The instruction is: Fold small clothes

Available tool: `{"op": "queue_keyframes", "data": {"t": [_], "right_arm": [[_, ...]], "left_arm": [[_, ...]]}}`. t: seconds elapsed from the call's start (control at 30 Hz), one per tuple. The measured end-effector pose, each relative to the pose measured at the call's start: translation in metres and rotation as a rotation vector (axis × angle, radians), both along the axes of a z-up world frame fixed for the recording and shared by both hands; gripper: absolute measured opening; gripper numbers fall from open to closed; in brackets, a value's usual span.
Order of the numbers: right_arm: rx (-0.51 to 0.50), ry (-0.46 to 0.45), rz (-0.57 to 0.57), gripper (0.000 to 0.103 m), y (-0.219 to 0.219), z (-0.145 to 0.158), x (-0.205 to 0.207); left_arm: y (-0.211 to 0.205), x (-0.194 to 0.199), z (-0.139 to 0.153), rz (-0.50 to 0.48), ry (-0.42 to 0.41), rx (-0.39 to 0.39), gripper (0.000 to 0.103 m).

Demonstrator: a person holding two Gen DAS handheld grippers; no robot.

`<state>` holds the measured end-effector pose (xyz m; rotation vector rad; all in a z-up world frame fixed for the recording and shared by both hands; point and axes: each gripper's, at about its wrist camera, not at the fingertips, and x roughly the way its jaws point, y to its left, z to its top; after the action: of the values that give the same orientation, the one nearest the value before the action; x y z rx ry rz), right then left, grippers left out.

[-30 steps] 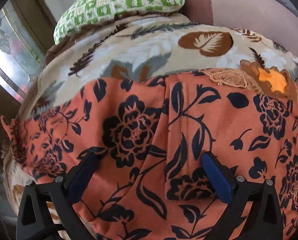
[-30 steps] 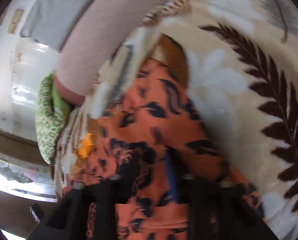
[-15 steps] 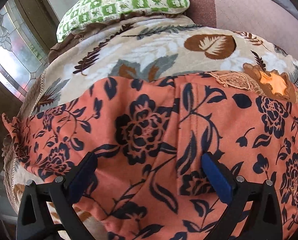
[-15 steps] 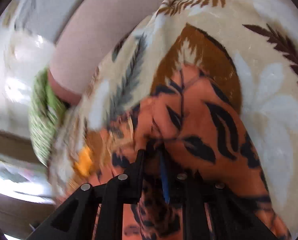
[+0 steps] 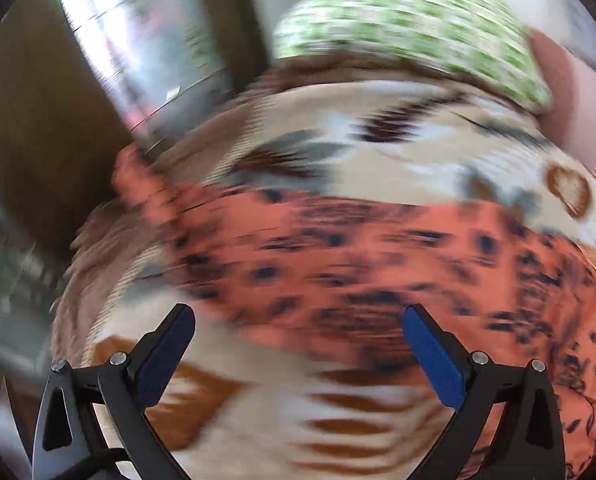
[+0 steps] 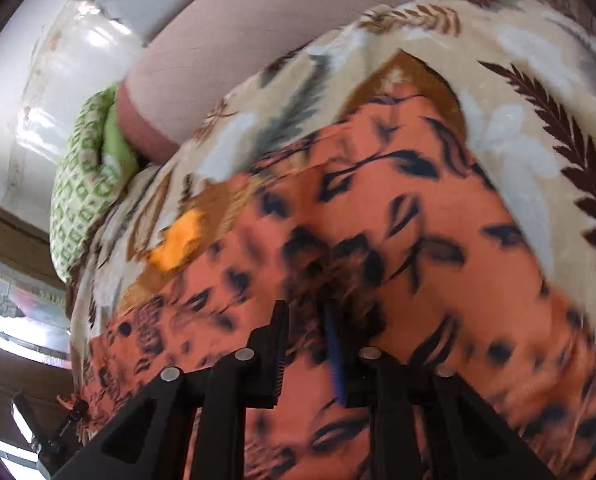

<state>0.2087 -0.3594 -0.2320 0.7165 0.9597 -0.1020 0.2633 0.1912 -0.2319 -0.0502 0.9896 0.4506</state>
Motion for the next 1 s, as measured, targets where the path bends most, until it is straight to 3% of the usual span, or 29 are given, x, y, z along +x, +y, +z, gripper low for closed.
{"op": "queue_keyframes", "data": {"t": [0.1, 0.17, 0.27, 0.37, 0.47, 0.57, 0.73, 1.0], "right_arm": [[0.055, -0.063, 0.144, 0.022, 0.051, 0.017, -0.009], [0.07, -0.098, 0.222, 0.022, 0.09, 0.025, -0.015], [0.129, -0.137, 0.319, 0.022, 0.14, 0.03, -0.036], [0.101, -0.134, 0.42, 0.022, 0.185, 0.029, -0.055], [0.034, -0.141, 0.497, 0.022, 0.208, 0.027, -0.067], [0.06, -0.137, 0.517, 0.022, 0.212, 0.019, -0.075], [0.05, -0.13, 0.52, 0.022, 0.212, 0.014, -0.076], [0.073, -0.162, 0.491, 0.022, 0.195, 0.016, -0.078]], "left_arm": [[0.054, -0.026, 0.007, 0.112, -0.028, -0.008, 0.103], [0.088, -0.043, 0.008, 0.159, -0.042, -0.062, 0.103], [0.129, -0.061, 0.003, 0.19, -0.04, -0.164, 0.103], [0.163, -0.068, -0.003, 0.187, -0.016, -0.19, 0.103], [0.194, -0.067, 0.002, 0.188, -0.034, -0.244, 0.103], [0.22, -0.059, 0.011, 0.218, -0.065, -0.302, 0.103], [0.224, -0.035, 0.029, 0.213, -0.096, -0.369, 0.103], [0.172, 0.005, 0.026, 0.223, -0.002, -0.384, 0.103]]}}
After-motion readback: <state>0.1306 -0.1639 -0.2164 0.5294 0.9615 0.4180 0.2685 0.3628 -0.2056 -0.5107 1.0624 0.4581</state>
